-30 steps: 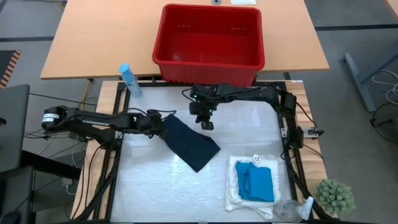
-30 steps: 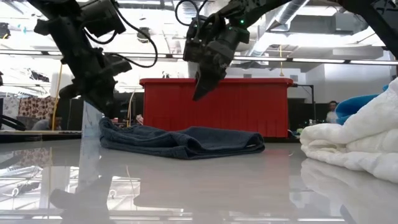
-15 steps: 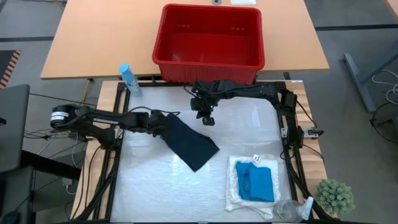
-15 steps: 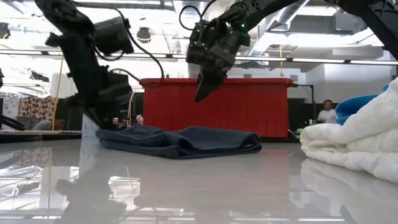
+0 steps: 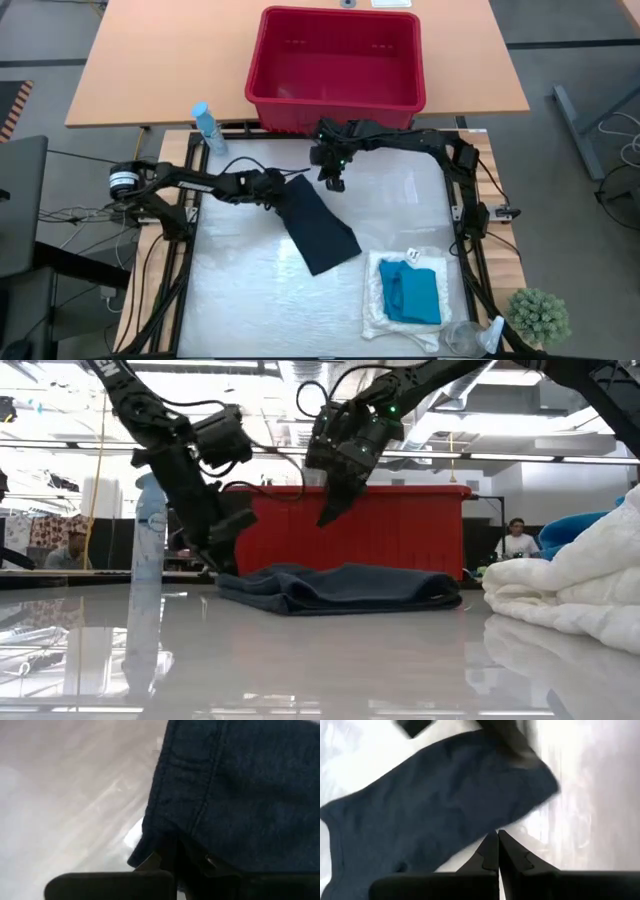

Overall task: Fold laundry
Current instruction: Fold the dark blue shorts

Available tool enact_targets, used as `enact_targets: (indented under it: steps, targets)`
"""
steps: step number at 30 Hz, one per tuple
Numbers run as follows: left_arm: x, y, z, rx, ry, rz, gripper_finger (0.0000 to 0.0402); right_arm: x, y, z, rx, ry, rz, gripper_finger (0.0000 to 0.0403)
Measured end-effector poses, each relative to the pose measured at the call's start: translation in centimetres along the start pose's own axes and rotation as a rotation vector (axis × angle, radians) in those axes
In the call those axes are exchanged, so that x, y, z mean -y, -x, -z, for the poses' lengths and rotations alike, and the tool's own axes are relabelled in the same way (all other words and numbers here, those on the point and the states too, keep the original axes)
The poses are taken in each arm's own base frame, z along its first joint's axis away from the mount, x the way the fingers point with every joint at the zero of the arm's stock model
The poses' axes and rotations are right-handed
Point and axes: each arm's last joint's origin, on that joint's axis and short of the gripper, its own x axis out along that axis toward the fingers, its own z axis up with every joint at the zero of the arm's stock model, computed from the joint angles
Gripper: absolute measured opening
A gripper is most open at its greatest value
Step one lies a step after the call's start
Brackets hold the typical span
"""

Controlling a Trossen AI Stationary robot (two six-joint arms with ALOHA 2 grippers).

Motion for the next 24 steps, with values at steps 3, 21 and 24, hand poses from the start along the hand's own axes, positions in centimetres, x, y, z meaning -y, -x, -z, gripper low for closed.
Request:
enact_targets:
  steps: [3,21,24]
  targets:
    - [0.0,0.4,-1.5,0.039,-0.028,0.009,0.0,1.4,0.3,0.5,0.013,-0.124,0.0,0.0033]
    - [0.2,6.7,-4.8,-0.081,0.123,0.159,0.0135,2.9,-1.7,1.9,0.119,-0.388,0.063,0.024]
    - [0.6,7.4,-4.8,-0.056,0.143,0.165,0.0149,2.6,-2.4,1.5,0.164,-0.394,0.113,0.0238]
